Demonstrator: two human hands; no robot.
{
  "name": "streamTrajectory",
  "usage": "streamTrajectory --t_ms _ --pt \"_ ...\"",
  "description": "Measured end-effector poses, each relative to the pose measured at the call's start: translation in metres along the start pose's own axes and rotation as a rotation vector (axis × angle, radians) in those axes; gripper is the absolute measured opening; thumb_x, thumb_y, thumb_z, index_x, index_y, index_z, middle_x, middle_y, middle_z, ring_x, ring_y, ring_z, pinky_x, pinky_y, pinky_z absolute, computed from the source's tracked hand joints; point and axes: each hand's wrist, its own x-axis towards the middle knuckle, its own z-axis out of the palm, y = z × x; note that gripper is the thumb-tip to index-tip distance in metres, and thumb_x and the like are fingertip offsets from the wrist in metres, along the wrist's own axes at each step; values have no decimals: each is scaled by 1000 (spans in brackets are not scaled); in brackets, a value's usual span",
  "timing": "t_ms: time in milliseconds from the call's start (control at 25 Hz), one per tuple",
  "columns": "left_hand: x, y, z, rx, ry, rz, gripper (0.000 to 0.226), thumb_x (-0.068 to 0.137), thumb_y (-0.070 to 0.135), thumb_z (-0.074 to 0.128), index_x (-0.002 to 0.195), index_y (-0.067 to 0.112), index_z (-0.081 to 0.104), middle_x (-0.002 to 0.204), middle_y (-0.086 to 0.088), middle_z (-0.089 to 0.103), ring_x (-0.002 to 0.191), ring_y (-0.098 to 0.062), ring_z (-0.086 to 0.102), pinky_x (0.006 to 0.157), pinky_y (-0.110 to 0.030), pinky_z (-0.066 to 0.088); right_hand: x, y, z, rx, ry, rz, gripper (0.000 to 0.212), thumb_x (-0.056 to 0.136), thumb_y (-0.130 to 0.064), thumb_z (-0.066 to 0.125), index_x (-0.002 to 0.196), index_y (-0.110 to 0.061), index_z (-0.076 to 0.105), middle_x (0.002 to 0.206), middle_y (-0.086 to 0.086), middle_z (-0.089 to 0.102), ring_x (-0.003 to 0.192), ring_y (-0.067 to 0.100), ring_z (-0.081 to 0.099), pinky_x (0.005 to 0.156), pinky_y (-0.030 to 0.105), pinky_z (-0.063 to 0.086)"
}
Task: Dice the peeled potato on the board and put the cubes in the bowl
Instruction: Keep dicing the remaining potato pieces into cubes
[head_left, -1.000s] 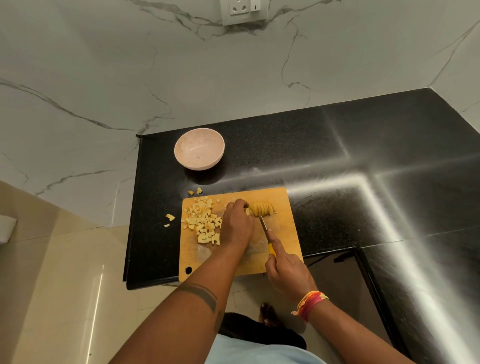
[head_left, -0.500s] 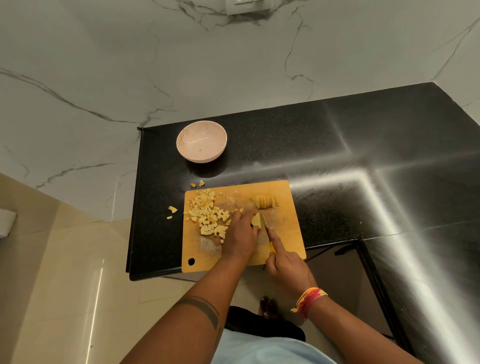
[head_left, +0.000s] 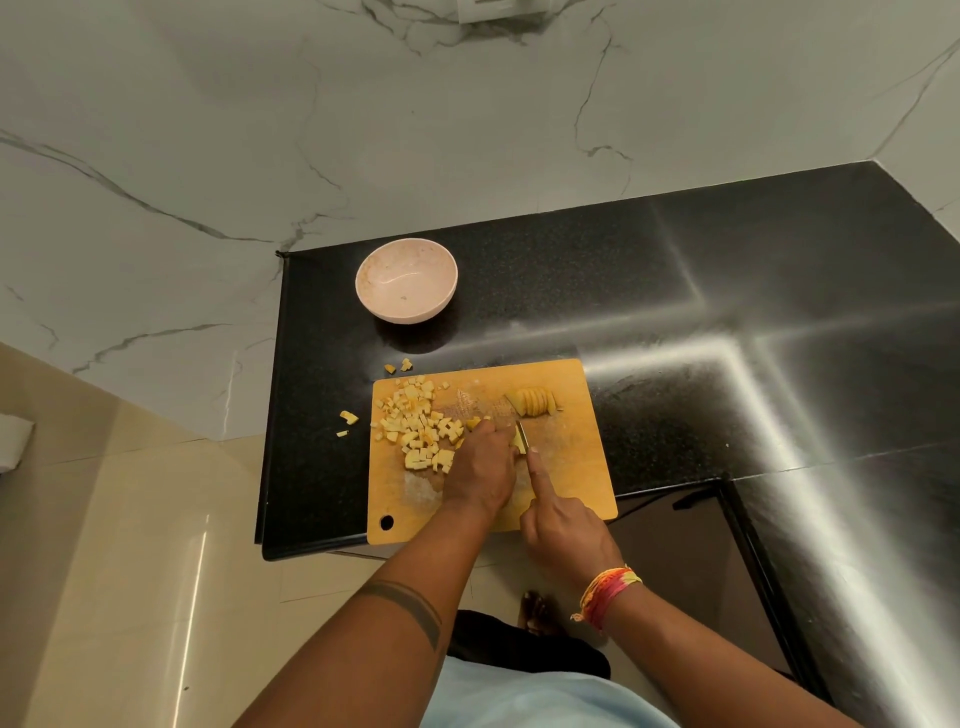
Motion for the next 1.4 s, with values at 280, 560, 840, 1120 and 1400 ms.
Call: streamTrajectory --t_ms 280,560,840,1120,1400 --pt "-6 1 2 -62 12 25 35 105 18 49 139 16 58 128 -6 55 116 -24 55 92 -32 46 -2 -2 -4 -74 -2 6 76 103 -27 34 161 -31 -14 65 -5 46 52 12 44 46 31 26" --pt "-5 0 5 -50 -1 5 30 105 20 48 129 16 64 120 -8 55 105 -26 58 83 -35 49 13 -1 2 -114 -20 -12 72 104 -30 31 160 -30 -16 85 10 64 65 28 57 59 36 42" --pt "-2 0 8 13 6 14 35 104 22 47 135 11 59 129 -8 53 116 -23 55 93 -30 47 4 7 7 -124 -36 -37 78 105 -29 32 157 -28 -25 74 1 54 54 18 48 54 33 39" --pt "-3 1 10 41 17 11 38 106 24 46 140 11 54 139 -8 48 127 -23 50 99 -30 44 -27 20 15 -174 -57 -13 84 100 -25 35 156 -26 -28 77 3 62 55 19 51 53 34 41" --pt "-6 -1 5 -27 17 6 38 105 20 49 142 14 55 137 -6 51 127 -22 50 101 -29 43 -36 18 8 -82 -37 -4 81 100 -26 35 158 -33 -21 69 -3 58 54 16 51 53 36 41"
